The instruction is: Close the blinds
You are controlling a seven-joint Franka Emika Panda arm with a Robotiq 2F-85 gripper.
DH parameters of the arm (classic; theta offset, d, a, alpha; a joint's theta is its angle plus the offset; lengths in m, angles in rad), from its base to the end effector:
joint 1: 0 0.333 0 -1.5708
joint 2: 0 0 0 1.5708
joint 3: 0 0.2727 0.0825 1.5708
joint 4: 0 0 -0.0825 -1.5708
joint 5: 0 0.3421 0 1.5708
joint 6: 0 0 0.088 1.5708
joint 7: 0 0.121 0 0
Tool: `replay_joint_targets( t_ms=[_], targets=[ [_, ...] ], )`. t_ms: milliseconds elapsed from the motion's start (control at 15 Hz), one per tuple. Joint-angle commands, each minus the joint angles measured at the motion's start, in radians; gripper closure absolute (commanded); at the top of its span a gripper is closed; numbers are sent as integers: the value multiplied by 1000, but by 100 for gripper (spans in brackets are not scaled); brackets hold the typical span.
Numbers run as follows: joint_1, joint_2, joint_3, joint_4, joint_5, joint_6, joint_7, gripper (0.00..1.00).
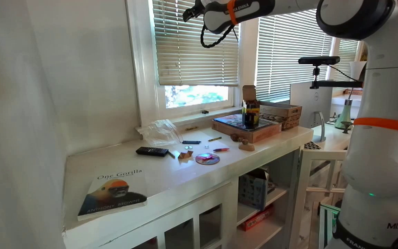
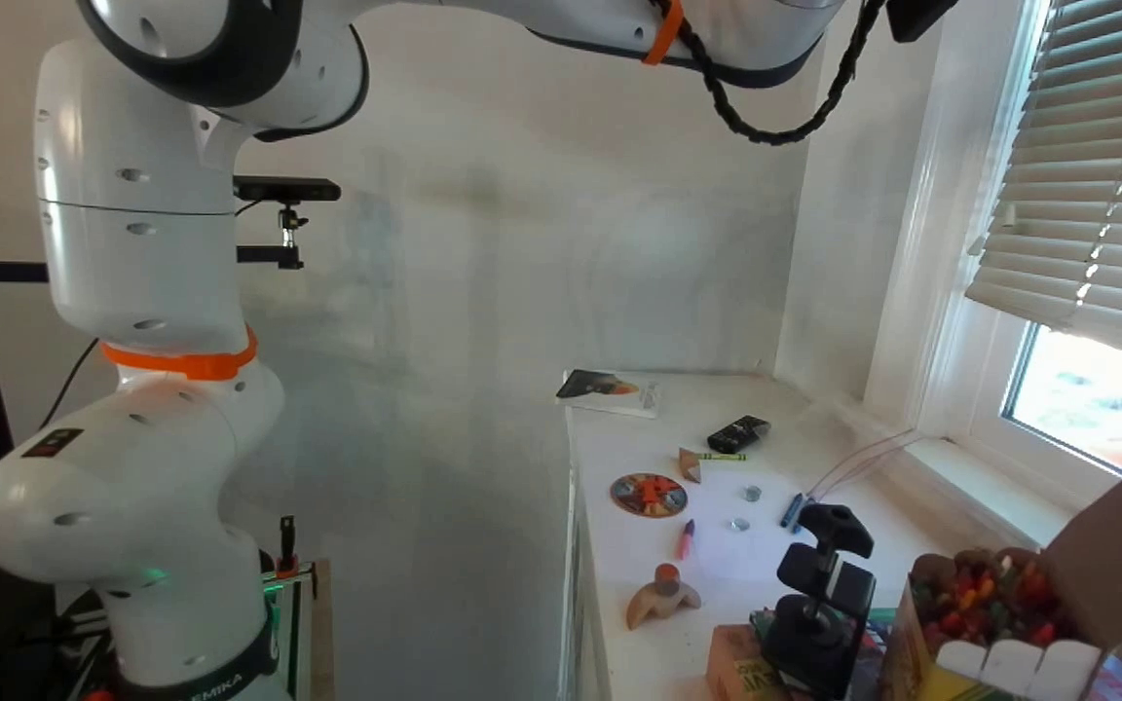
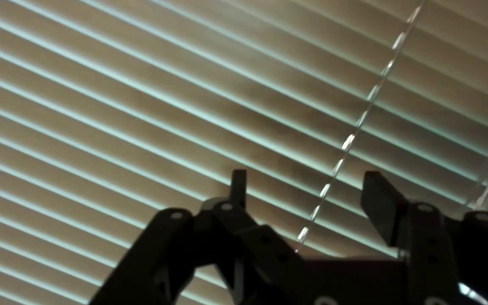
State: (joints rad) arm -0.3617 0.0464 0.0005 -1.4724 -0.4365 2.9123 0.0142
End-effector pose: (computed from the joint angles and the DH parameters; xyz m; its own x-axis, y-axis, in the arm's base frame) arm 0.5394 -0.1775 0.7616 0.3100 0.3092 0.8991 -0.3453 -0.8445 0.4094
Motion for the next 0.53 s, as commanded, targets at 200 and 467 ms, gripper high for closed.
replay_joint_targets(
  t_ms=[200, 467],
  targets=[
    [21, -100, 31, -174, 125, -111, -7, 0],
    [26, -98, 38, -233, 190, -79, 11, 0]
  ],
)
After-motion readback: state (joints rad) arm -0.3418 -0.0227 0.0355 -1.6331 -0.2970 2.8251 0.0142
